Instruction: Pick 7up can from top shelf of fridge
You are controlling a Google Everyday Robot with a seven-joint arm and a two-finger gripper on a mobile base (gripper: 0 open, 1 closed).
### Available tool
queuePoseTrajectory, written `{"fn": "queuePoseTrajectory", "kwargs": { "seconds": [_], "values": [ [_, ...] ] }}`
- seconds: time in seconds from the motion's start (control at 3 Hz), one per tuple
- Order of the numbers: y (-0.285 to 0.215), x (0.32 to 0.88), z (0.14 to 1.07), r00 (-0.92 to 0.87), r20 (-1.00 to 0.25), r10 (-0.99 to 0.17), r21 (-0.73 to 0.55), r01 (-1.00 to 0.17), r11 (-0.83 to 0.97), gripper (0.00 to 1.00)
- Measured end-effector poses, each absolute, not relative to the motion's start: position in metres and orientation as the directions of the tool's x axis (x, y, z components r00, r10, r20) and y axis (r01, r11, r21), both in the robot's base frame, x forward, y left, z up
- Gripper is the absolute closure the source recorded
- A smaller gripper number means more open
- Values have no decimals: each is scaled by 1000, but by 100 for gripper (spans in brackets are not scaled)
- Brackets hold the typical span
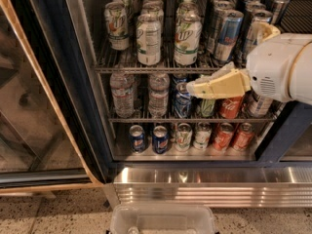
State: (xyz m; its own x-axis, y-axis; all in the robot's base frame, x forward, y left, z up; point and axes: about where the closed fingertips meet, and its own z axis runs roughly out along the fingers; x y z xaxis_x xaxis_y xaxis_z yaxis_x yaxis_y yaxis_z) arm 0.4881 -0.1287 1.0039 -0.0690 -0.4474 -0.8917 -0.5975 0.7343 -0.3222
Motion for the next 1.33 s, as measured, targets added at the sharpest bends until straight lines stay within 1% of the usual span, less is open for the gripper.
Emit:
{"fn": "queuePoseTrajectory", "kwargs": {
  "seconds": [0.33,0.67,1.0,1.33],
  "values": [
    [-128,488,1004,-68,-891,-448,-323,-598,734,0],
    [-118,498,997,-62,-887,-457,-329,-611,720,0],
    [-107,518,990,-32,-898,-440,-334,-601,726,0],
    [-103,539,990,5,-914,-406,-340,-556,759,14]
  ]
}}
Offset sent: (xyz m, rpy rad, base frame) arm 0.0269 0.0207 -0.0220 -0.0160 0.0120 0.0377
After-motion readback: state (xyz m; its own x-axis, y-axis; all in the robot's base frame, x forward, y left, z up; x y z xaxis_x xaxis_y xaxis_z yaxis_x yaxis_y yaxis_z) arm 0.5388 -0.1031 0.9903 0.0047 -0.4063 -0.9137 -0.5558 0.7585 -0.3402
